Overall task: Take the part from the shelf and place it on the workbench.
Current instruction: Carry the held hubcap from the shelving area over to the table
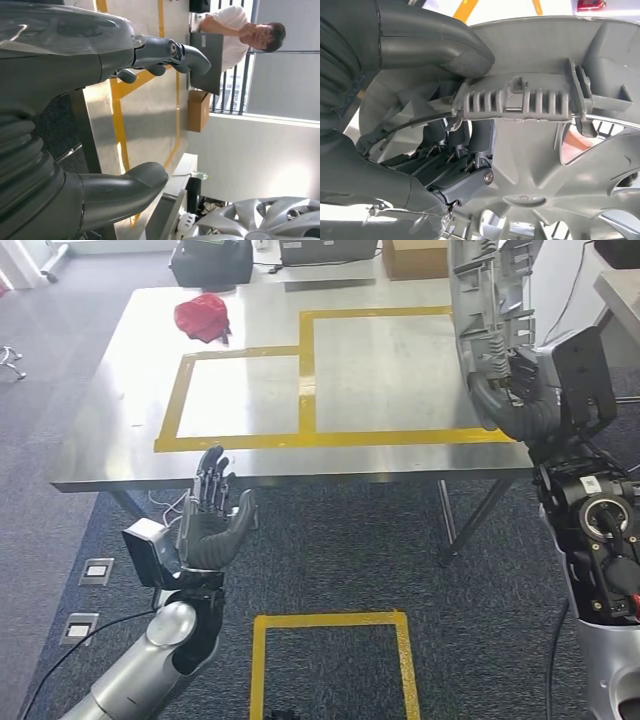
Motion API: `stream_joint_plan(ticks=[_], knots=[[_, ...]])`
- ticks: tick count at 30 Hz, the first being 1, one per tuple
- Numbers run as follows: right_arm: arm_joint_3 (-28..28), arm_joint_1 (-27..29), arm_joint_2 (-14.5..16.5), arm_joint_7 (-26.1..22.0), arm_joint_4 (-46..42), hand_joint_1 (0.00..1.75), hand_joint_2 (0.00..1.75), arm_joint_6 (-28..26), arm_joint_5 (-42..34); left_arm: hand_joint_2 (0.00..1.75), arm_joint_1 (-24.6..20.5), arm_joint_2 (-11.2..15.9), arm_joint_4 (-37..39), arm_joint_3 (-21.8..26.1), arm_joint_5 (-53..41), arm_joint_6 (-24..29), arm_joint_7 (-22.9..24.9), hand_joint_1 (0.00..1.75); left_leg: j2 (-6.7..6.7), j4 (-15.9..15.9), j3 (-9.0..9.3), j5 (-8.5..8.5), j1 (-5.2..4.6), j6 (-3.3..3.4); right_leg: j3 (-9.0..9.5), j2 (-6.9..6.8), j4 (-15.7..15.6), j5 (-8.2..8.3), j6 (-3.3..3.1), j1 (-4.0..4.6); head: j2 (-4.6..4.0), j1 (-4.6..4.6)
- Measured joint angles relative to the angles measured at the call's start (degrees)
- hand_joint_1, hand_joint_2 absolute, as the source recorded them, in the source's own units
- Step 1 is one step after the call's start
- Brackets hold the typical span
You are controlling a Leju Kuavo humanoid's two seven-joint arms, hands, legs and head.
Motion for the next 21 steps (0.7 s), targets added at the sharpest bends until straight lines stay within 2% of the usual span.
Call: stream_joint_plan(ticks=[1, 3, 4, 5, 6, 8, 10, 12, 13, 14, 15, 16, 18, 19, 20, 21], knots=[[0.1, 0.0, 0.0, 0.0, 0.3, 1.75, 1.75, 0.0, 0.1, 1.75, 0.0, 0.0, 0.2, -0.1, 0.0, -0.1, -0.1, 0.0, 0.0, -1.3, -0.19, 1.97, -0.01, 0.18, 0.47, 0.05, 0.0, -0.36, 0.01, 0.06, 0.0, -0.26], [0.2, -0.2, 0.0, 0.0, 0.9, 1.75, 1.75, 0.0, 0.2, 1.75, -0.4, 0.0, 0.4, -0.2, 0.0, -0.3, -0.2, 0.0, 0.01, -9.5, 2.53, 7.63, -0.13, 0.87, 1.62, 0.12, 0.0, -1.25, 0.18, 0.17, 0.0, -0.73], [0.2, -0.5, 0.0, -0.1, 1.3, 1.75, 1.75, 0.0, 0.3, 1.75, -0.6, 0.0, 0.5, -0.3, 0.0, -0.4, -0.3, 0.0, 0.01, -13.6, 4.25, 9.41, -0.28, 1.18, 1.99, 0.17, 0.0, -1.68, 0.38, 0.34, 0.0, -0.87], [0.3, -0.8, 0.0, -0.1, 1.6, 1.75, 1.75, 0.1, 0.3, 1.75, -0.9, -0.1, 0.7, -0.3, -0.1, -0.4, -0.3, 0.0, 0.02, -16.5, 5.52, 10.23, -0.41, 1.39, 2.19, 0.2, 0.0, -2.03, 0.62, 0.44, -0.01, -0.91], [0.3, -1.1, 0.0, -0.2, 1.9, 1.75, 1.75, 0.1, 0.4, 1.75, -1.1, -0.1, 0.8, -0.3, -0.1, -0.4, -0.3, 0.0, 0.0, -17.7, 6.17, 10.02, -0.58, 1.53, 2.24, 0.22, 0.0, -2.29, 0.91, 0.5, -0.01, -0.83], [0.3, -1.9, 0.0, -0.4, 2.5, 1.75, 1.75, 0.1, 0.5, 1.75, -1.4, -0.2, 1.0, -0.4, -0.2, -0.4, -0.4, 0.0, -0.06, -18.3, 6.64, 9.34, -0.58, 1.82, 2.37, 0.2, -0.2, -2.72, 1.53, 0.4, -0.01, -0.74], [0.4, -2.4, 0.0, -0.6, 3.2, 1.75, 1.75, 0.3, 0.9, 1.75, -1.7, -0.3, 1.1, -0.6, -0.2, -0.5, -0.5, 0.0, -0.15, -18.8, 7.42, 8.95, -0.32, 2.34, 1.75, 0.0, 1.5, -3.9, 2.16, 0.27, 0.0, -0.53], [0.6, -2.8, 0.0, -0.8, 4.0, 1.75, 1.75, 0.5, 1.1, 1.75, -1.9, -0.5, 1.3, -0.7, -0.2, -0.6, -0.6, 0.0, -0.19, -19.0, 8.25, 8.45, -0.16, 2.71, -1.61, -0.15, 8.2, -6.51, 2.66, 0.18, 0.0, 0.18], [0.7, -2.9, 0.0, -0.9, 4.5, 1.75, 1.75, 0.5, 1.2, 1.75, -1.8, -0.6, 1.4, -0.7, -0.2, -0.7, -0.6, 0.0, -0.2, -19.0, 8.56, 8.14, -0.15, 2.83, -4.15, -0.15, 12.6, -7.87, 2.83, 0.15, 0.01, 0.54], [0.8, -2.9, 0.0, -1.1, 4.9, 1.75, 1.75, 0.5, 1.2, 1.75, -1.7, -0.6, 1.6, -0.7, -0.2, -0.8, -0.6, 0.0, -0.23, -19.0, 8.91, 7.8, -0.16, 2.84, -6.48, -0.15, 16.1, -8.51, 2.98, 0.13, 0.0, 0.8], [0.8, -3.0, 0.0, -1.2, 5.3, 1.75, 1.75, 0.5, 1.2, 1.75, -1.7, -0.7, 1.7, -0.8, -0.2, -0.8, -0.6, 0.0, -0.29, -18.9, 9.37, 7.42, -0.17, 2.82, -8.02, -0.15, 17.7, -8.0, 3.05, 0.12, 0.0, 1.0], [0.9, -3.0, 0.0, -1.2, 5.7, 1.75, 1.75, 0.5, 1.3, 1.75, -1.6, -0.7, 1.9, -0.9, -0.2, -0.9, -0.6, 0.0, -0.38, -18.9, 9.96, 6.98, -0.17, 2.75, -8.42, -0.16, 16.9, -6.21, 3.06, 0.11, 0.0, 1.26], [1.0, -3.2, 0.0, -1.4, 6.4, 1.75, 1.75, 0.5, 1.3, 1.75, -1.7, -0.8, 2.1, -1.0, -0.2, -1.0, -0.7, 0.0, -0.53, -18.8, 11.29, 6.01, -0.17, 2.51, -6.33, -0.18, 9.5, -0.35, 2.88, 0.1, -0.01, 1.81], [1.1, -3.4, 0.0, -1.4, 6.8, 1.75, 1.75, 0.4, 1.3, 1.75, -1.8, -0.9, 2.2, -1.1, -0.2, -1.0, -0.8, 0.0, -0.6, -18.8, 11.77, 5.6, -0.25, 2.33, -4.81, -0.17, 5.7, 1.77, 2.75, 0.23, -0.01, 1.98], [1.1, -3.7, 0.0, -1.6, 7.2, 1.75, 1.75, 0.4, 1.3, 1.75, -2.0, -1.0, 2.3, -1.1, -0.2, -1.0, -0.9, 0.0, -0.66, -18.8, 11.98, 5.32, -0.32, 2.13, -3.45, -0.16, 2.8, 2.74, 2.55, 0.37, -0.01, 2.14], [1.2, -4.1, 0.0, -1.8, 7.5, 1.75, 1.75, 0.4, 1.4, 1.75, -2.1, -1.1, 2.4, -1.1, -0.2, -1.0, -0.9, 0.0, -0.71, -18.7, 11.93, 5.15, -0.4, 1.91, -2.62, -0.13, 1.2, 2.69, 2.29, 0.52, 0.0, 2.21]])
